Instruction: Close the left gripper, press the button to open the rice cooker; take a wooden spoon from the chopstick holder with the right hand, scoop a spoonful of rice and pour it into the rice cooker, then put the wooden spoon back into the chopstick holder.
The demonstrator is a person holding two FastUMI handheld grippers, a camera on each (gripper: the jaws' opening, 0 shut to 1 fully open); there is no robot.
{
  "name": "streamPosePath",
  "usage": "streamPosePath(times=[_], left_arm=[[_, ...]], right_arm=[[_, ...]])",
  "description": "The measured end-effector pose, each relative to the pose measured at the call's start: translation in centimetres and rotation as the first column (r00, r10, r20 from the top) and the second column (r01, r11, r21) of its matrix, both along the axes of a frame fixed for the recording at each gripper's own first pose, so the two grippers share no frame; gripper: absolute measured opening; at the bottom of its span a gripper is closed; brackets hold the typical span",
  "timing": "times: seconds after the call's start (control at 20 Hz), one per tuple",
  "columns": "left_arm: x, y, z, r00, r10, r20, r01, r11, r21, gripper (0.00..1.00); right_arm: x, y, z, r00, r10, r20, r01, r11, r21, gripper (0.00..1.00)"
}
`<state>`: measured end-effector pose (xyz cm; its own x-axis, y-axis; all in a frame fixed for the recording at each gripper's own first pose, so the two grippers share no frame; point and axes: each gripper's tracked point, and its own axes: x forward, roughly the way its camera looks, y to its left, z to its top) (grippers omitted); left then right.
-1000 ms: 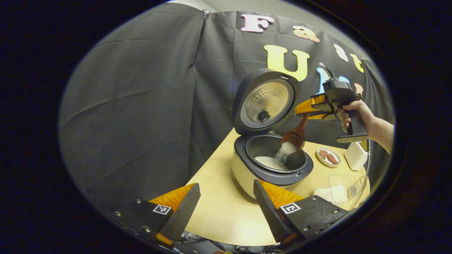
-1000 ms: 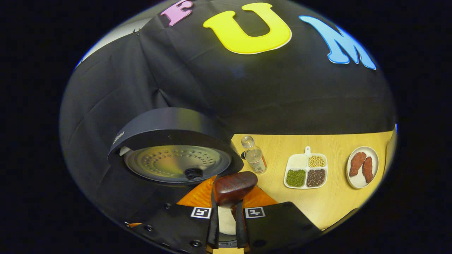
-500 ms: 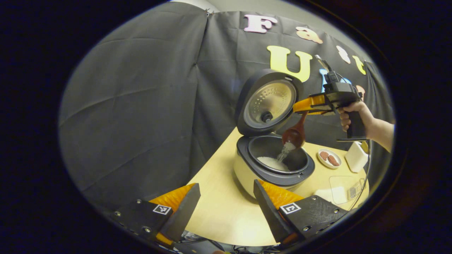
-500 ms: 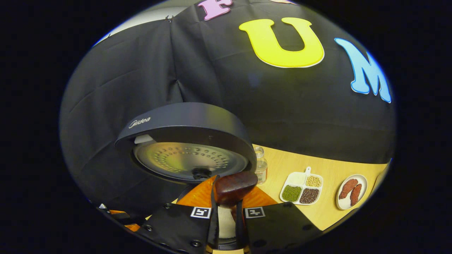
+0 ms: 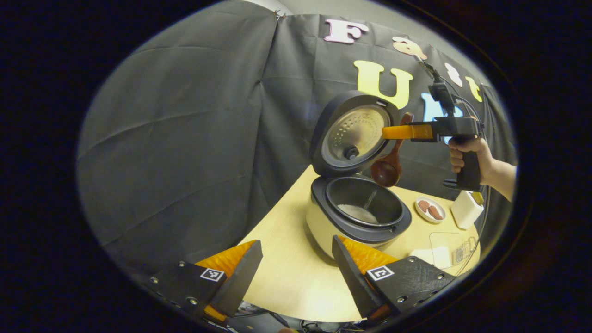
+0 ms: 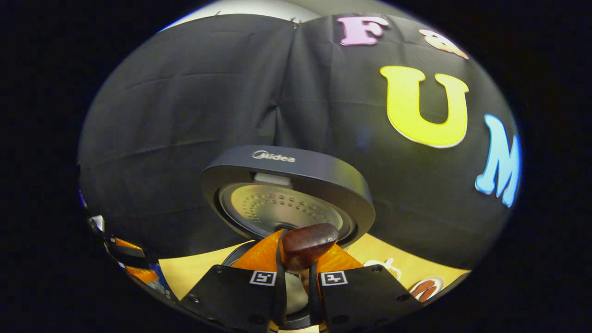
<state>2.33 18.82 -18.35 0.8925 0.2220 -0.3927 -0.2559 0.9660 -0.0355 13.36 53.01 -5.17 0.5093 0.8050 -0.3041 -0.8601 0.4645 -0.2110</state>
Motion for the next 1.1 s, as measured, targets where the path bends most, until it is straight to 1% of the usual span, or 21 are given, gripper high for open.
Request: streamPosePath(times=[0.1,0.15,0.2,0.3,0.4,0.45,0.55,0.65,0.7,0.75,0.8,0.85,0.95,1.05,1.1], left_arm=[[-0.4,0.1,-0.1,1.000,0.007,-0.002,-0.007,1.000,-0.005,0.95],[-0.5,0.1,0.0,1.000,0.011,-0.001,-0.011,1.000,-0.004,0.95],[-0.6,0.1,0.1,1.000,0.013,0.001,-0.013,1.000,-0.002,0.95],[-1.1,-0.1,0.4,1.000,0.011,0.006,-0.011,1.000,0.004,0.95],[-1.5,-0.5,0.4,1.000,0.004,0.003,-0.004,1.000,0.012,0.95],[-1.7,-0.8,0.5,1.000,-0.002,0.000,0.002,1.000,0.015,0.95],[-1.8,-1.6,0.7,1.000,-0.017,-0.002,0.017,1.000,0.022,0.95],[-1.6,-2.8,0.9,0.999,-0.039,-0.003,0.039,0.999,0.032,0.95],[-1.6,-3.5,1.0,0.999,-0.052,-0.004,0.052,0.998,0.038,0.95],[-1.5,-4.3,1.2,0.998,-0.068,-0.006,0.068,0.997,0.042,0.95],[-1.5,-5.2,1.3,0.996,-0.086,-0.007,0.086,0.995,0.046,0.95],[-1.2,-6.3,1.5,0.994,-0.105,-0.009,0.106,0.993,0.051,0.95],[-0.4,-8.2,1.9,0.989,-0.146,-0.013,0.147,0.987,0.072,0.95],[0.2,-10.3,2.9,0.982,-0.188,-0.011,0.189,0.977,0.099,0.95],[0.7,-11.5,3.4,0.977,-0.211,-0.008,0.211,0.971,0.112,0.95]], right_arm=[[-0.3,-0.4,0.8,0.998,0.019,0.066,-0.019,1.000,0.001,0.21],[-0.6,-0.7,1.3,0.996,0.025,0.085,-0.026,1.000,0.006,0.18],[-1.0,-1.0,1.7,0.994,0.031,0.101,-0.033,0.999,0.014,0.21],[-1.8,-1.5,2.6,0.991,0.037,0.130,-0.041,0.999,0.031,0.21],[-2.4,-2.2,3.5,0.989,0.032,0.141,-0.039,0.998,0.048,0.21],[-2.6,-2.7,3.8,0.990,0.026,0.136,-0.035,0.998,0.057,0.17],[-2.7,-4.0,4.4,0.993,0.004,0.118,-0.014,0.996,0.083,0.17],[-2.7,-6.2,5.5,0.995,-0.030,0.096,0.019,0.993,0.117,0.17],[-2.5,-7.5,6.1,0.995,-0.049,0.085,0.038,0.990,0.135,0.21],[-2.3,-8.9,6.6,0.995,-0.069,0.074,0.057,0.987,0.153,0.17],[-2.1,-10.3,7.1,0.994,-0.089,0.064,0.076,0.982,0.172,0.17],[-1.8,-12.0,7.7,0.993,-0.109,0.055,0.097,0.977,0.190,0.21],[-1.1,-15.5,8.9,0.987,-0.157,0.043,0.144,0.964,0.224,0.21],[-0.6,-19.6,10.3,0.976,-0.216,0.040,0.198,0.943,0.267,0.21],[-0.2,-21.8,10.9,0.969,-0.246,0.035,0.226,0.931,0.286,0.17]])
